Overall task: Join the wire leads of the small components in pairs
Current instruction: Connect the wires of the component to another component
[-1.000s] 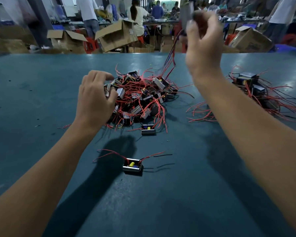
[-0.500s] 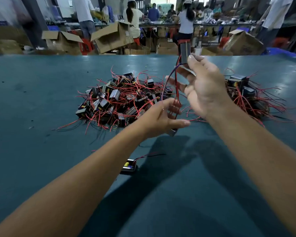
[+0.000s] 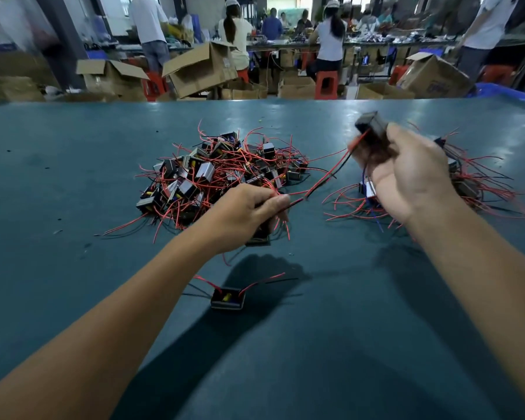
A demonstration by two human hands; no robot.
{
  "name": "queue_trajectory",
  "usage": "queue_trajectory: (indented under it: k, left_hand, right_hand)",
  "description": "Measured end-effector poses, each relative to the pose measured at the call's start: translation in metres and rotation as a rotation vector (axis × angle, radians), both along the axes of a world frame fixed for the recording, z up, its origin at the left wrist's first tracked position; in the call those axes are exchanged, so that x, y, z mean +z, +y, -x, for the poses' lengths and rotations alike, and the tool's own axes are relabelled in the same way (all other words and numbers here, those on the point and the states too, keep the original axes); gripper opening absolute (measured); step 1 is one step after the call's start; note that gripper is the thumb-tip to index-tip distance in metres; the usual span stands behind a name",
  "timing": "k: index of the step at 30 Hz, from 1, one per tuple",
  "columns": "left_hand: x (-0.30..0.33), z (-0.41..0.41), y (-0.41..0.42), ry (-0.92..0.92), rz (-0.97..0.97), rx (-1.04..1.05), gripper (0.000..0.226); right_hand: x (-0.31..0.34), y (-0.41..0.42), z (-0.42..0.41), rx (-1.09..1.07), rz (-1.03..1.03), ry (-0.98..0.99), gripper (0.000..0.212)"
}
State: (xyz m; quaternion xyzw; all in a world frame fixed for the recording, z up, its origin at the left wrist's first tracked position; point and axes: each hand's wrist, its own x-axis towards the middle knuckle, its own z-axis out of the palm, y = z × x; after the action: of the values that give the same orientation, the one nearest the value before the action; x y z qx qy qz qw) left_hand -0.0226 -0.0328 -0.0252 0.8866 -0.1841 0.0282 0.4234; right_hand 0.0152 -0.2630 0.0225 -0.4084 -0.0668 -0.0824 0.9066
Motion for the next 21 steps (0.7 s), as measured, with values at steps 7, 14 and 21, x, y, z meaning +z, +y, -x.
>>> queue_trajectory:
  k: [7,14,21]
  left_hand:
    - [0.002,-0.004,0.045,0.034,0.205,0.273,0.042]
    - [0.022,-0.015,0.067,-0.255,0.349,0.523,0.044]
    - [0.005,-0.011,0.05,-0.188,0.344,0.371,0.039]
  right_hand:
    - [-0.053,-0.007,0.009,-0.043,0.281,0.257,0.017]
    - [-0.053,0.017,0.006,-0.025,0.454,0.241,0.022]
    - [-0.059,0.036,0.023,-0.111,1.537,-0.315,0.033]
